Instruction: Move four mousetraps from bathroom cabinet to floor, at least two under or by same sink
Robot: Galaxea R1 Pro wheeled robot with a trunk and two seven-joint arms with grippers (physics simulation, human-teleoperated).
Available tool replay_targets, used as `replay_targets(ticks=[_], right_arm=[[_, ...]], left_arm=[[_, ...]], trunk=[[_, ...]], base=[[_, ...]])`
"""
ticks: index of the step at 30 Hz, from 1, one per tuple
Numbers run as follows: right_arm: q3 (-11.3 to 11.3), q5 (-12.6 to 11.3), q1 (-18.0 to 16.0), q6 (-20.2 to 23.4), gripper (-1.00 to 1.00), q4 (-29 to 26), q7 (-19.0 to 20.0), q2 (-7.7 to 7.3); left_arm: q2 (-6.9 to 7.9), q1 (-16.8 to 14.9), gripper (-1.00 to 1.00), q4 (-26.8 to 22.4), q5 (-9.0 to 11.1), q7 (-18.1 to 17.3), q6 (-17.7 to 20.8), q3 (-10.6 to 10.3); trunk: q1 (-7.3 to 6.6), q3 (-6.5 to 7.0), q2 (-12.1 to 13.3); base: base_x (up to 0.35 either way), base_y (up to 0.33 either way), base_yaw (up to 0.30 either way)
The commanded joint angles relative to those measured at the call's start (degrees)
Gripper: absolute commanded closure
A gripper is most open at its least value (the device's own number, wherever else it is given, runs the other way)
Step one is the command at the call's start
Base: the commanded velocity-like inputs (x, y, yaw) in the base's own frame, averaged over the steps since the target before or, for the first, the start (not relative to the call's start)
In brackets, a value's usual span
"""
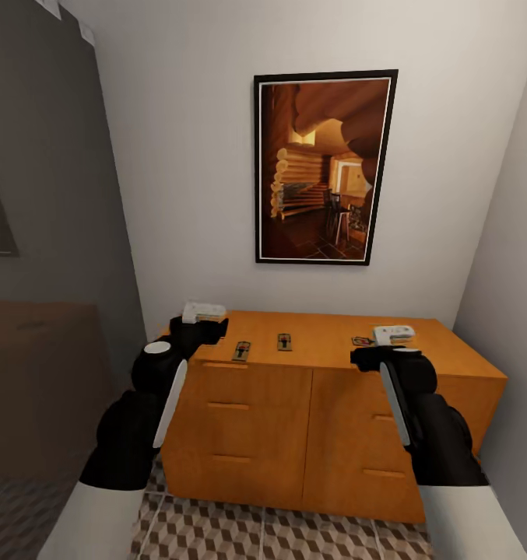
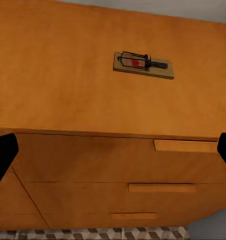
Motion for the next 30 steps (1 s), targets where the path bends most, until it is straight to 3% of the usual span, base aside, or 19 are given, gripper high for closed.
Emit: replay_targets(ticks=[1, 3, 7, 12, 16, 18, 23, 30], right_arm=[[0.04, 0.16, -1.15, 0.27, -1.00, 0.02, -0.04, 0.25], [0.07, 0.08, -4.16, 0.27, -1.00, 0.30, -0.09, 1.38], [0.16, 0.08, -8.24, 0.27, -1.00, 1.66, -0.23, 3.66], [0.35, 1.43, -15.72, 0.27, -1.00, 8.87, -4.74, 9.66], [0.32, 1.81, -20.42, 0.27, -1.00, 18.78, -7.15, 9.66], [0.29, 1.72, -22.03, 0.27, -1.00, 22.82, -7.39, 9.66], [0.22, 0.08, -25.25, 0.27, -1.00, 32.62, -7.29, 9.66], [0.17, -1.85, -26.02, 0.27, -1.00, 35.55, -7.19, 9.66]], left_arm=[[-0.41, -0.80, -1.00, -0.02, -1.37, -0.03, 0.94, -0.15], [-1.22, -3.18, -1.00, 0.33, -3.31, -0.13, 3.16, -0.31], [-1.72, -7.19, -1.00, 2.16, -4.46, -0.62, 7.19, -0.41], [-1.56, -13.54, -1.00, 12.84, -4.93, -0.59, 15.18, -0.03], [-1.30, -16.62, -1.00, 22.54, -4.84, -0.67, 16.65, 1.38], [-1.29, -17.16, -1.00, 24.51, -4.78, -0.67, 16.87, 2.40], [-1.18, -17.91, -1.00, 27.19, -4.72, -0.72, 17.18, 5.16], [-1.14, -18.08, -1.00, 26.81, -5.03, -0.78, 17.20, 6.03]], trunk=[[0.00, -0.08, -0.04], [0.00, -0.08, -0.04], [0.00, -0.08, -0.04], [0.00, -0.08, -0.04], [0.00, -0.08, -0.04], [0.00, -0.08, -0.04], [0.00, -0.08, -0.04], [0.00, -0.08, -0.04]], base=[[0.000, 0.000, 0.000], [0.000, 0.000, 0.000], [0.000, 0.000, 0.000], [0.000, 0.000, 0.000], [0.000, 0.000, 0.000], [0.000, 0.000, 0.000], [0.000, 0.000, 0.000], [0.000, 0.000, 0.000]])
